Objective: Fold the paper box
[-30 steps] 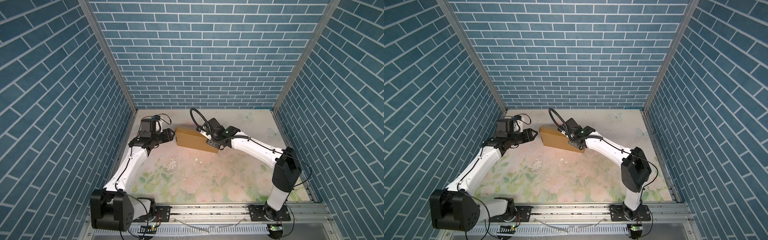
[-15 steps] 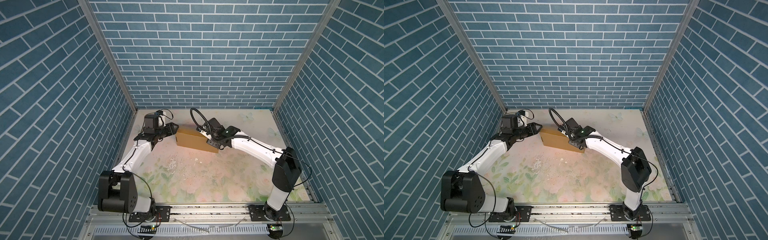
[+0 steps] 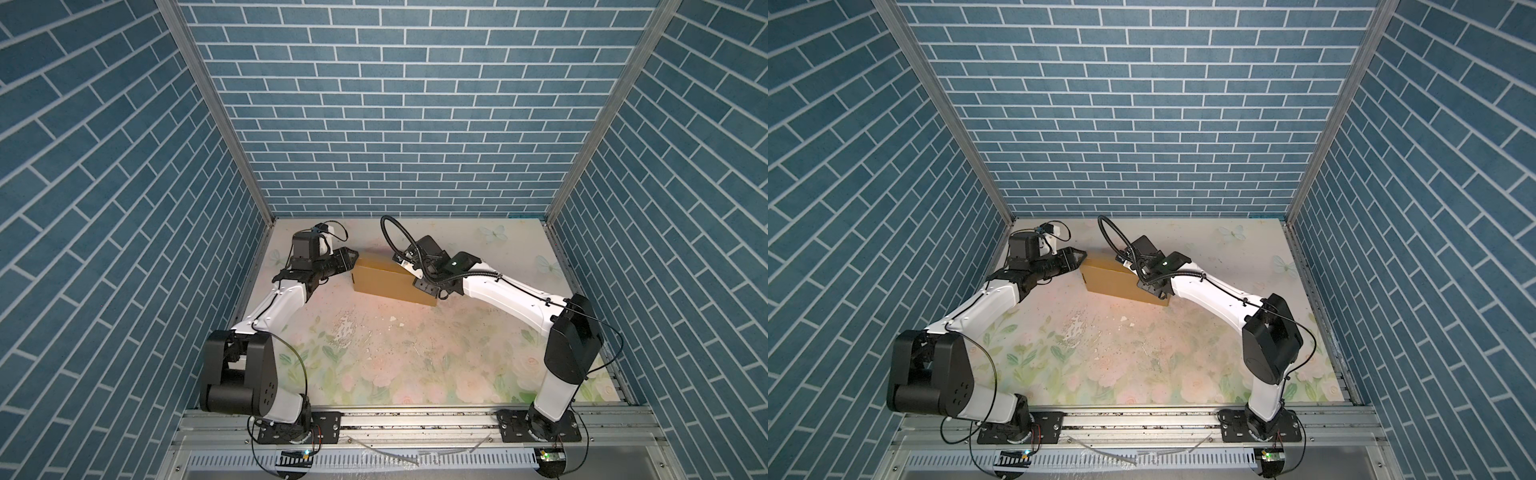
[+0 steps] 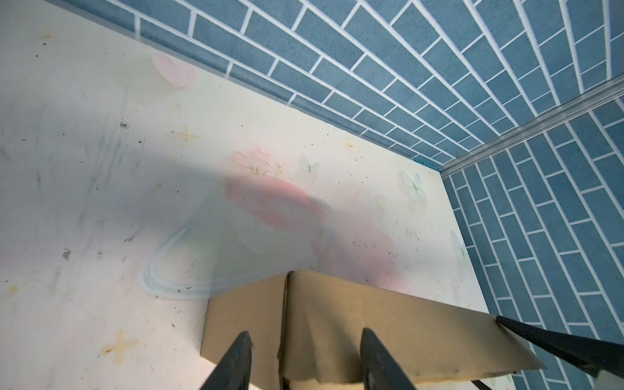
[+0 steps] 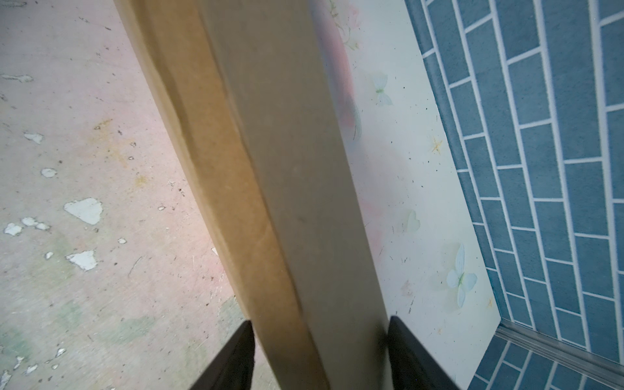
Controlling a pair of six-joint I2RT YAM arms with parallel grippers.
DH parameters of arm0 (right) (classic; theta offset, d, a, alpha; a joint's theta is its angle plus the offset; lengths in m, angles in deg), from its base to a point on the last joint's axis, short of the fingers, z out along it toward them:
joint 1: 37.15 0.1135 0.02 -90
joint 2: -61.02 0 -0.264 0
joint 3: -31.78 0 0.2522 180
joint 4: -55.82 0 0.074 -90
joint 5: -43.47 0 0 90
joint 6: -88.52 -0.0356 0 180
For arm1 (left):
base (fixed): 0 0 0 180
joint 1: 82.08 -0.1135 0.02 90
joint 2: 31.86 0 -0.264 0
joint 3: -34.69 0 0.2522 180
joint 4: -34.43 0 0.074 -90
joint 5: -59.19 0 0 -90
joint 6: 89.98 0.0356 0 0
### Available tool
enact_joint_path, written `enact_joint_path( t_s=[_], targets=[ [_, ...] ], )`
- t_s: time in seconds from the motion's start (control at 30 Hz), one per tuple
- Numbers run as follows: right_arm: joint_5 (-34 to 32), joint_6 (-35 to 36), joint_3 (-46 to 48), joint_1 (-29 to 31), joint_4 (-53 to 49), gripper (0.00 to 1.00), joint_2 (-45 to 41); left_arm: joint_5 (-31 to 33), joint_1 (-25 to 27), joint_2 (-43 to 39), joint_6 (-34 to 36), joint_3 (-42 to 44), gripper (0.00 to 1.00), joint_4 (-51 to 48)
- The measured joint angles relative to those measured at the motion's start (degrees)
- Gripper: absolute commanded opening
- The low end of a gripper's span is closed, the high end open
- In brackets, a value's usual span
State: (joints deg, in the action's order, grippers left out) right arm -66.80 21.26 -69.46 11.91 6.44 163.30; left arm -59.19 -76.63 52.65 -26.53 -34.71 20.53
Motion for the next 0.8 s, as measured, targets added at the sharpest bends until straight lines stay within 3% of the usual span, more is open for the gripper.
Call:
enact_joint_path(
  t_s=[0.47,0.8],
  targets=[
    [0.79,-0.72,0.42,0.0,0.46,0.68,-0.37,0.04,0.09,0.26,-0.09,1.44,0.5,2.95],
    [6.58,-3.43,4.55,-1.46,3.08,0.74,-9.18,0.07,0.11,0.7,-0.28,1.68,0.5,4.11]
  ],
)
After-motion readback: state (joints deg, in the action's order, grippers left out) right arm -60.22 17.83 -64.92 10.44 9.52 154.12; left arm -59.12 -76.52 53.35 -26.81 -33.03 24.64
